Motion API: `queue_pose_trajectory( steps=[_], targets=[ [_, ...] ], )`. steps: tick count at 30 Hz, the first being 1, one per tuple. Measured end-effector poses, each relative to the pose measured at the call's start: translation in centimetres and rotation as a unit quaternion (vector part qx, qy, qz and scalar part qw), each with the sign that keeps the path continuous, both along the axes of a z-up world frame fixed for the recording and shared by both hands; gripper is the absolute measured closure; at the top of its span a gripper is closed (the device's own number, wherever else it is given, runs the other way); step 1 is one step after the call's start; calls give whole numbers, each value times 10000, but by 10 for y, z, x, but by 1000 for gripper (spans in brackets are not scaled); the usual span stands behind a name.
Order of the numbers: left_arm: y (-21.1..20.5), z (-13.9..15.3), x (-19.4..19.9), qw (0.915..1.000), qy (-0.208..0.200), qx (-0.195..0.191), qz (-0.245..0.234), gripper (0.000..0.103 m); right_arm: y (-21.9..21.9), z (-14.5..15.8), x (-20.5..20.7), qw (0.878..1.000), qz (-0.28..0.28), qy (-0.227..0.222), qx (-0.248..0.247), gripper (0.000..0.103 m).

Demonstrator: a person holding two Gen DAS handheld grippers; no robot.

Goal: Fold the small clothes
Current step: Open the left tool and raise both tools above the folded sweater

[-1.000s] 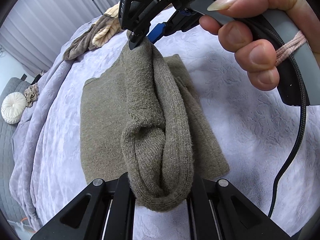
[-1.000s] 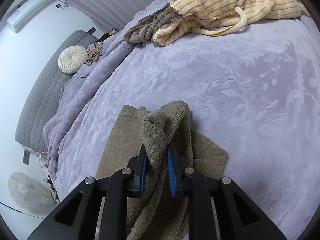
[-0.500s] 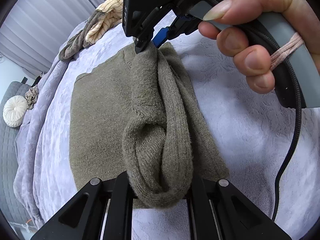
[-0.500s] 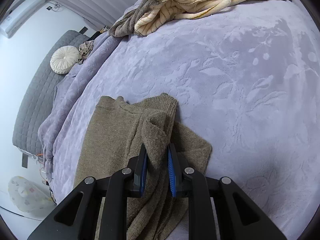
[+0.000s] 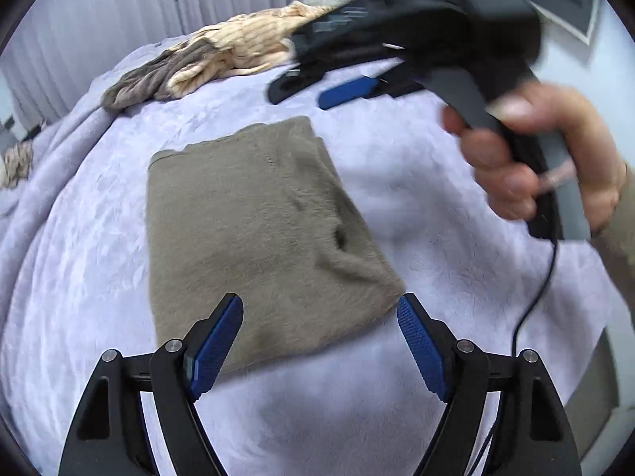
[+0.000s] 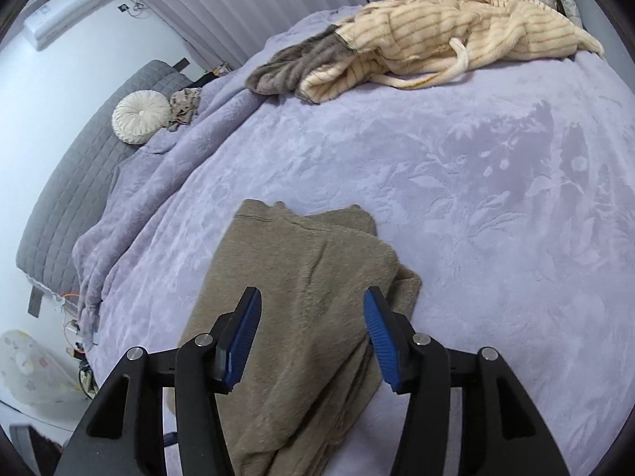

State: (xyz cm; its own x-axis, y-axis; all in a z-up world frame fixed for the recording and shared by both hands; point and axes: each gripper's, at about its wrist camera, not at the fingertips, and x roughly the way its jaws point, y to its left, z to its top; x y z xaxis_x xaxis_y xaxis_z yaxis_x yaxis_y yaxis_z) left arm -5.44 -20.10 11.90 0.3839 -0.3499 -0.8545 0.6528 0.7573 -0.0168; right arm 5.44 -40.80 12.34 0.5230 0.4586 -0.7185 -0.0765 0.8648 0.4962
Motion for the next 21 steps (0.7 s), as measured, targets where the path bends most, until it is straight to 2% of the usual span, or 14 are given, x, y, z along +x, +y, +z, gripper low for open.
queue_pose_trajectory(
  steps=[4, 7, 8, 10, 11, 12, 14, 17, 19, 21],
  targets=[
    [43, -6, 35, 9956, 225, -252, 872, 22, 27, -3, -15, 9982, 436, 96, 410, 45],
    [63, -23, 64, 9866, 642, -424, 1440, 22, 44, -34, -21, 9961, 581, 513, 428, 45],
    [65, -31, 71, 9845, 751, -392, 1533, 22, 47, -45, -23, 9960, 567, 616, 315, 45],
    [64, -52, 79, 9809, 833, 90, 1754, 22, 45, -66, -28, 9961, 300, 768, -309, 49],
    [65, -62, 84, 9794, 978, 220, 1752, 22, 40, -73, -30, 9961, 210, 798, -313, 53],
    [67, -72, 85, 9779, 1173, 175, 1721, 22, 35, -75, -33, 9967, 124, 781, -170, 54],
    [74, -72, 83, 9758, 1264, 23, 1787, 22, 29, -67, -41, 9972, -50, 749, 9, 54],
    [81, -52, 80, 9776, 1148, -348, 1731, 22, 36, -42, -62, 9984, -114, 465, -290, 53],
    [83, -35, 78, 9803, 903, -523, 1675, 22, 44, -25, -78, 9996, 60, 173, -192, 53],
    [81, -27, 84, 9806, 773, -494, 1732, 22, 59, -13, -91, 9996, 276, -58, -44, 46]
  ],
)
